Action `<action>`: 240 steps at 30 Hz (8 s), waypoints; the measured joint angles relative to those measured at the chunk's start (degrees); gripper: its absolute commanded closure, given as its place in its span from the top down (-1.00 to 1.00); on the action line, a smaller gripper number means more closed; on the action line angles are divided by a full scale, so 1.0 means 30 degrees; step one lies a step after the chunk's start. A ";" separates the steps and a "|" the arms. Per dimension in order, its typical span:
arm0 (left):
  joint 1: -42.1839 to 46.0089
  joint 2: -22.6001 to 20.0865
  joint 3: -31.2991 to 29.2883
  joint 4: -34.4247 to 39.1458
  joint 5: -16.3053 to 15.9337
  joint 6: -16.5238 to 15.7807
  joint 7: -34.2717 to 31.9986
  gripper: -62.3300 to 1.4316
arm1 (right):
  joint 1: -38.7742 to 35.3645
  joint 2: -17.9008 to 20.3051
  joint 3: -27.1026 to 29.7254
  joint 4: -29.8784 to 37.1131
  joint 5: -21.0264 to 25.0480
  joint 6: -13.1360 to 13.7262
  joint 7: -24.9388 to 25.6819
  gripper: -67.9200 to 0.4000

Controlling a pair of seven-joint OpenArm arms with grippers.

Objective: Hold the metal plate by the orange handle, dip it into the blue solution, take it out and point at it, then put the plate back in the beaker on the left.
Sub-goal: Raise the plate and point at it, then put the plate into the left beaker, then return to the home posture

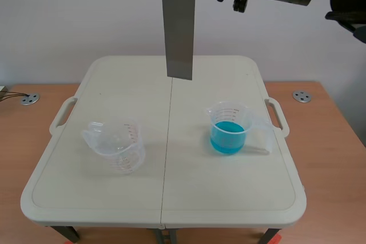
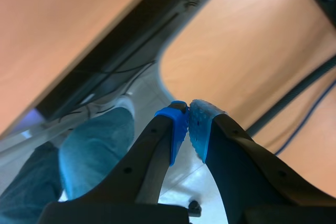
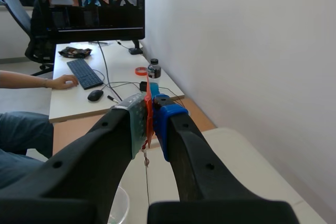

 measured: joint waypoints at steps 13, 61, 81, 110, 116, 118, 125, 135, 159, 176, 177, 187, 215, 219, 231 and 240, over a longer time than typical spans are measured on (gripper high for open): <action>-0.0270 0.1559 0.1923 -0.1049 0.0874 0.0044 -0.0109 -0.77 | 0.1166 -0.3592 -0.1851 0.0000 -0.1566 -0.0852 -0.0976 -0.96; -0.0262 0.1559 0.1909 -0.1515 0.0860 0.0044 -0.0095 -0.77 | 0.1151 -0.7766 -0.4204 -0.4262 -0.3002 -0.1195 -0.1319 -0.96; -0.0262 0.1559 0.1909 -0.1515 0.0852 0.0044 -0.0095 -0.78 | -0.1151 -0.7781 -0.4291 -0.4350 -0.3861 -0.1137 -0.1246 -0.96; -0.0262 0.1566 0.1909 -0.1515 0.0860 0.0044 -0.0102 -0.77 | -0.1392 -0.7133 -0.2907 -0.4350 -0.5085 -0.1654 -0.0270 -0.95; -0.0262 0.1566 0.1909 -0.1515 0.0860 0.0044 -0.0102 -0.78 | -0.2062 -0.7133 -0.2907 -0.4350 -0.5574 -0.1654 -0.0262 -0.95; -0.0262 0.1559 0.1909 -0.1515 0.0860 0.0044 -0.0095 -0.77 | -0.2601 -0.7118 -0.2907 -0.4350 -0.5821 -0.1654 -0.0262 -0.95; -0.0262 0.1566 0.1909 -0.1515 0.0860 0.0044 -0.0102 -0.77 | -0.3847 -0.6827 -0.2943 -0.4379 -0.6725 -0.1654 -0.0240 -0.95; -0.0262 0.1559 0.1909 -0.1515 0.0860 0.0044 -0.0095 -0.77 | -0.4036 -0.6827 -0.2943 -0.6171 -0.7737 -0.1654 0.0889 -0.95; -0.0262 0.1559 0.1909 -0.1515 0.0845 0.0233 -0.0102 1.00 | -0.2922 -0.6914 -0.2885 -0.6798 -0.8867 -0.4073 0.0393 0.13; -0.0262 0.1559 0.1909 -0.1515 0.0831 0.0255 -0.0117 1.00 | -0.2973 -0.6455 -0.0648 -0.6084 -0.8561 -0.4284 0.1370 0.95; -0.0270 0.1559 0.1909 -0.1515 0.0685 0.0219 -0.0102 1.00 | -0.2973 -0.6324 -0.0503 -0.5719 -0.8466 -0.4284 0.1253 0.95; 0.1770 0.1530 -0.2404 -0.0452 -0.1763 0.1253 -0.0634 1.00 | -0.6309 -0.3526 0.2441 -0.0867 -0.8284 -0.4211 0.1071 0.95; 0.2215 0.1282 -0.9588 1.4491 -0.6550 0.1596 -0.1763 1.00 | -1.8433 -0.1151 1.2050 0.6331 -0.8291 -0.1974 -0.0415 0.95; 0.0772 0.0284 -0.7643 1.5052 -0.6499 0.1814 -0.0597 1.00 | -1.9897 -0.1151 1.2568 0.7053 -0.8291 -0.1880 -0.0408 0.95; -0.3519 -0.1457 -0.1836 1.5249 -0.5931 0.3155 -0.0306 1.00 | -2.2207 -0.1151 1.3231 0.7555 -0.8306 -0.1843 -0.0488 0.95; -0.4932 -0.1457 0.0583 1.5249 -0.5377 0.3140 0.0138 1.00 | -2.2068 -0.1151 1.3231 0.7555 -0.8313 -0.1851 -0.0539 0.95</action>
